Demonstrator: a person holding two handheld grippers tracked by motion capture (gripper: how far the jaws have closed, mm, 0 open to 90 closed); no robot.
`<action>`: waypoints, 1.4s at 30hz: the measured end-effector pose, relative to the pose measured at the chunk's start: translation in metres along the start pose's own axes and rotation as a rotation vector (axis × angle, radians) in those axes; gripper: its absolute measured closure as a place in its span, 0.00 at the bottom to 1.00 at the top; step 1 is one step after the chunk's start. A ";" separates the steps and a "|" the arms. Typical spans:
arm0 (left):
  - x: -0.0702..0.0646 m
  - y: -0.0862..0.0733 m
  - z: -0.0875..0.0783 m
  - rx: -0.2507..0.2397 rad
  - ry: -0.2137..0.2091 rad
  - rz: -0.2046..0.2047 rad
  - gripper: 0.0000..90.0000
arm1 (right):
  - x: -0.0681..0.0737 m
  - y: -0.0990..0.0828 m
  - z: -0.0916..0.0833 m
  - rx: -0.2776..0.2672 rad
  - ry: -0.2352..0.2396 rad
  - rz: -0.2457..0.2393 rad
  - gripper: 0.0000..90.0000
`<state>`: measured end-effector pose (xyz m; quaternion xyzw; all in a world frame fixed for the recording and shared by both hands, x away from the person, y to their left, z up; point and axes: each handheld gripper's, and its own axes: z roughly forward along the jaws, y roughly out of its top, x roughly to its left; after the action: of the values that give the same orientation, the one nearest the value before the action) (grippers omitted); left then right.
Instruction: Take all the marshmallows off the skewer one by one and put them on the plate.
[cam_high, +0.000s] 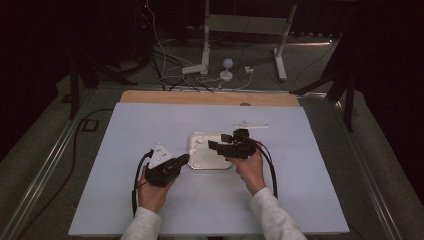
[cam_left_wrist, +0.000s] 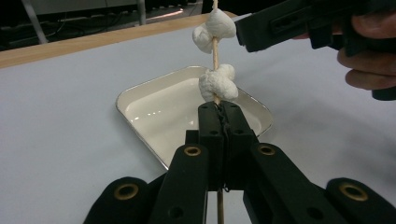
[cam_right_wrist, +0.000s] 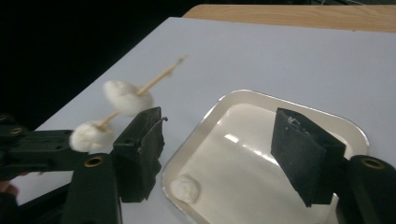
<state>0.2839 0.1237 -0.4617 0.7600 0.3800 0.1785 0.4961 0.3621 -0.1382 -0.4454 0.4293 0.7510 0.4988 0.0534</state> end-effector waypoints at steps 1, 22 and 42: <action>0.000 0.000 0.000 0.000 0.000 0.000 1.00 | 0.000 0.000 0.000 0.000 0.000 0.000 0.35; -0.005 0.000 0.001 -0.014 -0.015 0.016 1.00 | 0.016 0.002 0.005 -0.004 0.136 0.042 0.48; -0.010 0.001 0.002 -0.037 -0.075 0.053 1.00 | 0.012 0.007 0.004 -0.008 0.258 0.200 0.84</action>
<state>0.2792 0.1146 -0.4607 0.7667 0.3377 0.1700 0.5189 0.3606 -0.1267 -0.4378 0.4339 0.7032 0.5557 -0.0919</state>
